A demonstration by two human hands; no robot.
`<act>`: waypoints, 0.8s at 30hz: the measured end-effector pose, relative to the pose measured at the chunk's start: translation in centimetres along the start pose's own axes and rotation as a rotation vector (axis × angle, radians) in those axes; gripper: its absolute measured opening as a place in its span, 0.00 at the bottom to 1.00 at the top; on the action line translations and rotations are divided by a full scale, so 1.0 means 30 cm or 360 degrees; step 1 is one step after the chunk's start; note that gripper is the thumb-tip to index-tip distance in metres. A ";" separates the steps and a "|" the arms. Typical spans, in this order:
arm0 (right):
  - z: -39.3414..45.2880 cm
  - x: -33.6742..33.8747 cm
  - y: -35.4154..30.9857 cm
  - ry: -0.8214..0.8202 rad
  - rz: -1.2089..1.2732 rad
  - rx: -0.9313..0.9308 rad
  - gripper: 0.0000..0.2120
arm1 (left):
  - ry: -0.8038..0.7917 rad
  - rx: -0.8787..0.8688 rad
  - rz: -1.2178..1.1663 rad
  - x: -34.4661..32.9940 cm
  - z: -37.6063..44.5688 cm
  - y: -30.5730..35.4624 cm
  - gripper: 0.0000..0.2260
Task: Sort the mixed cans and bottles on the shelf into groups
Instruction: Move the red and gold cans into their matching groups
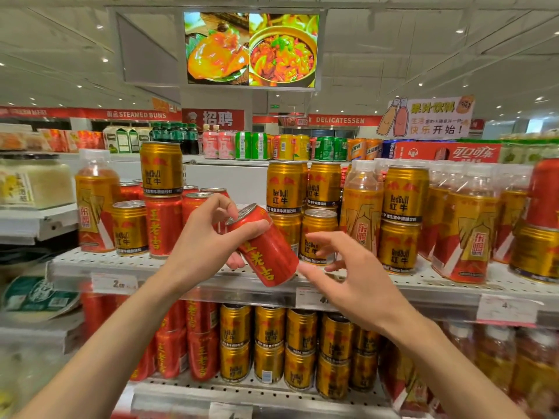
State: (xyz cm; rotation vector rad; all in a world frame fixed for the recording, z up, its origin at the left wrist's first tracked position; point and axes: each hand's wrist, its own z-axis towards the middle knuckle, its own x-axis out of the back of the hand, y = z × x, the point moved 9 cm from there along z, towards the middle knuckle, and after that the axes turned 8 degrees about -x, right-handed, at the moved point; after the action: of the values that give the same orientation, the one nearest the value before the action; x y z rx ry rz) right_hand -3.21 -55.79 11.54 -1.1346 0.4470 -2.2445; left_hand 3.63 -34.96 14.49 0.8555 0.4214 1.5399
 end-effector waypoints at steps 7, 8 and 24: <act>-0.029 -0.084 -0.009 -0.0152 0.0141 0.0001 0.33 | -0.0003 0.0108 -0.0193 -0.030 -0.028 -0.034 0.27; -0.030 -0.092 -0.018 -0.0146 0.0168 -0.0002 0.32 | -0.0009 0.0115 -0.0210 -0.022 -0.030 -0.042 0.26; 0.055 -0.508 -0.428 -0.0017 0.0297 -0.0074 0.26 | -0.0176 0.0039 -0.0308 0.539 -0.049 -0.205 0.17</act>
State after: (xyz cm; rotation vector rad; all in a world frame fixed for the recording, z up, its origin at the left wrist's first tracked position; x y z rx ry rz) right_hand 0.88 -36.31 9.86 -1.0810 0.5786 -2.0753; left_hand 7.41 -18.04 13.59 0.8881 0.4304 1.3054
